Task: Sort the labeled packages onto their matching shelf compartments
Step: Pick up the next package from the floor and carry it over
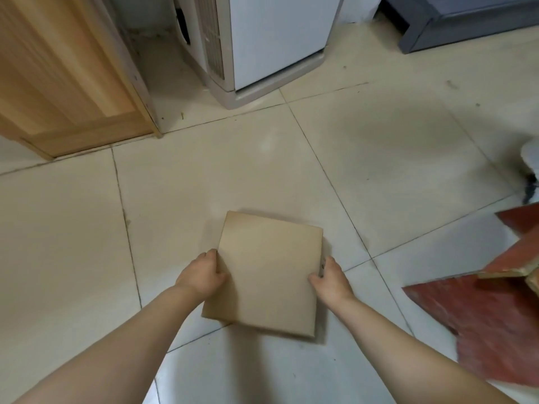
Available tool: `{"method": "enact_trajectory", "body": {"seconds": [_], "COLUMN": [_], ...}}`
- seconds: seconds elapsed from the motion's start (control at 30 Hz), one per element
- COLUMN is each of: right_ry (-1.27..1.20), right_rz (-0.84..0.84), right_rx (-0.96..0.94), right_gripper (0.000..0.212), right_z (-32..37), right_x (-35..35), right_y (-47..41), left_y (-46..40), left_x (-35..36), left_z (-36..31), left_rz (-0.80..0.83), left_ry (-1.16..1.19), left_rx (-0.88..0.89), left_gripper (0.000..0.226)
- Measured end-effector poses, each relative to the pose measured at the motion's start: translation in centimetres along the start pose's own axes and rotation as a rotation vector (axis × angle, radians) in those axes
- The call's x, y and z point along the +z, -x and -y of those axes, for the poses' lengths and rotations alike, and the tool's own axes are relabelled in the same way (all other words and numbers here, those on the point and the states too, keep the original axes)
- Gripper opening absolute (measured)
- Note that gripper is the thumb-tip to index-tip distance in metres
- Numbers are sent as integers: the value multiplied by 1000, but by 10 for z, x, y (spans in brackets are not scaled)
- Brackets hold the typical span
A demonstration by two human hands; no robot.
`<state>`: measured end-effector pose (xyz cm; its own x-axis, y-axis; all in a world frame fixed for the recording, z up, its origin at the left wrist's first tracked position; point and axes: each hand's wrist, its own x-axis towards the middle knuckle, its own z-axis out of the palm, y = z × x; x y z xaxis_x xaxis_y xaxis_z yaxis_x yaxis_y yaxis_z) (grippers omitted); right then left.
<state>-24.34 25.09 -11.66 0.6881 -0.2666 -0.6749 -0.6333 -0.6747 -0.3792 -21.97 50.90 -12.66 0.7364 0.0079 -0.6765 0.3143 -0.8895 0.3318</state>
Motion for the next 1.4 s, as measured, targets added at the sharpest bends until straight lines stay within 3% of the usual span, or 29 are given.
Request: {"method": "enact_trajectory", "body": {"seconds": [0.1, 0.33, 0.5, 0.63, 0.77, 0.93, 1.0, 1.33, 1.4], "right_ry": [-48, -80, -163, -233, -298, -333, -344, -489, -516], "right_rz": [-8, 12, -5, -4, 30, 7, 2, 44, 67], "right_rx": [30, 51, 21, -45, -93, -147, -169, -293, -311], "right_gripper": [43, 79, 71, 63, 77, 84, 84, 97, 90], "right_z": [5, 32, 63, 102, 147, 215, 241, 353, 369], "right_x": [7, 4, -25, -74, -134, -219, -254, -399, -419], "right_y": [-6, 12, 48, 92, 150, 239, 274, 441, 471], "left_y": [-7, 19, 63, 112, 174, 265, 303, 468, 494], "left_x": [4, 7, -26, -83, -162, -269, -312, -480, -506], "left_z": [-4, -9, -18, -35, -64, -102, -119, -164, -169], "left_rz": [21, -47, -178, -223, -268, -307, -317, -353, -360], "left_ry": [77, 243, 542, 783, 872, 847, 844, 969, 992], "left_rx": [-2, -108, -135, -142, -108, -76, -77, 84, 124], "left_gripper": [36, 40, 41, 34, 34, 74, 79, 72, 73]}}
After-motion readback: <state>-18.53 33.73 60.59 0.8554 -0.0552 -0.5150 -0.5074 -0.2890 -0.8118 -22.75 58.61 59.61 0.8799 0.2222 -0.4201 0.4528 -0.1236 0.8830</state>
